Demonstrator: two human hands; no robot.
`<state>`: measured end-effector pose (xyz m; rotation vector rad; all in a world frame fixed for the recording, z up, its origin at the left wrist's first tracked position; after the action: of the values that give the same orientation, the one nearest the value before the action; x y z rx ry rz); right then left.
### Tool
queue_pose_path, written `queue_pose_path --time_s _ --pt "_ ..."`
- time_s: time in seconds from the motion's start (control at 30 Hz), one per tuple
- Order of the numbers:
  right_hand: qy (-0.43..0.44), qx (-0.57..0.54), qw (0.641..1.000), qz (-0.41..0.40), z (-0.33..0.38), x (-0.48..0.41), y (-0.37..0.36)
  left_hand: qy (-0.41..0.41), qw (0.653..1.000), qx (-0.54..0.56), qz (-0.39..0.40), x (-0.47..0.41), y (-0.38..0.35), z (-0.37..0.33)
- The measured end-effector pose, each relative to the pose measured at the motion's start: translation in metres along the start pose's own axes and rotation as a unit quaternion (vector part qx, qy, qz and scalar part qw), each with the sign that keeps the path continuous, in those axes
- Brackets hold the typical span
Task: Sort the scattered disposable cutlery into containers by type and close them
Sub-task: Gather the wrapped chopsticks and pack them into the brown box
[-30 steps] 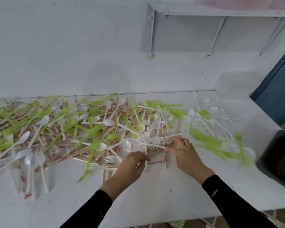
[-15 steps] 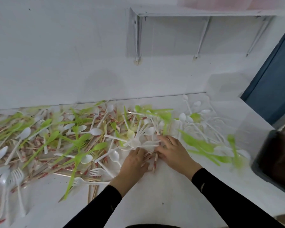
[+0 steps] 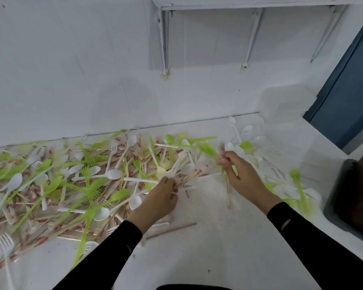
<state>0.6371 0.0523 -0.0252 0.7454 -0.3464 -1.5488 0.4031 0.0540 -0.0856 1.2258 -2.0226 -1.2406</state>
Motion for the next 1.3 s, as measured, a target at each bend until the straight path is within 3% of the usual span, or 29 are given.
queue_pose_path --time_s 0.17,0.33,0.47,0.7,0.8,0.9,1.07,1.17,1.3 --pt "-0.044 -0.007 0.997 0.062 -0.02 -0.006 -0.002 -0.001 1.0 0.021 0.003 0.016 0.01 0.003" --pt "-0.053 0.192 0.962 0.189 -0.067 -0.001 -0.019 -0.022 0.992 0.039 0.121 0.03 -0.002 -0.006" --pt "0.069 0.311 0.937 0.146 -0.077 0.009 -0.022 -0.032 0.986 0.024 0.163 0.035 -0.005 -0.013" --pt "0.126 0.309 0.94 0.066 -0.068 0.009 -0.017 -0.033 0.986 0.016 0.164 0.03 -0.01 -0.023" --pt "0.12 0.302 0.944 0.048 -0.061 0.007 -0.019 -0.038 0.992 0.034 0.119 0.027 -0.007 -0.026" --pt "0.024 0.211 0.976 0.046 -0.049 -0.003 -0.018 -0.015 0.993 0.105 0.058 0.018 0.008 -0.022" --pt "-0.063 0.029 0.997 0.039 -0.026 -0.026 -0.02 0.028 0.947 0.31 -0.077 0.002 0.043 -0.016" --pt "-0.104 -0.004 0.993 0.054 -0.019 -0.041 -0.025 0.084 0.93 0.311 -0.177 -0.009 0.07 -0.004" --pt "-0.112 0.012 0.989 0.095 -0.015 -0.055 -0.04 0.127 0.902 0.345 -0.228 -0.026 0.085 0.024"
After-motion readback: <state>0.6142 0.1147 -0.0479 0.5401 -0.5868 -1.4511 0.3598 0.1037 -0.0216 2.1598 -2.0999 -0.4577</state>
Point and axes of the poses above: each hand's wrist, its own x-axis away from the middle knuckle, its own y-axis out of the back of the hand, z = x × y, the point moved 4 cm from there along -x, towards the middle knuckle, and after that the axes turned 10 degrees about -y, right-handed, at the moved point
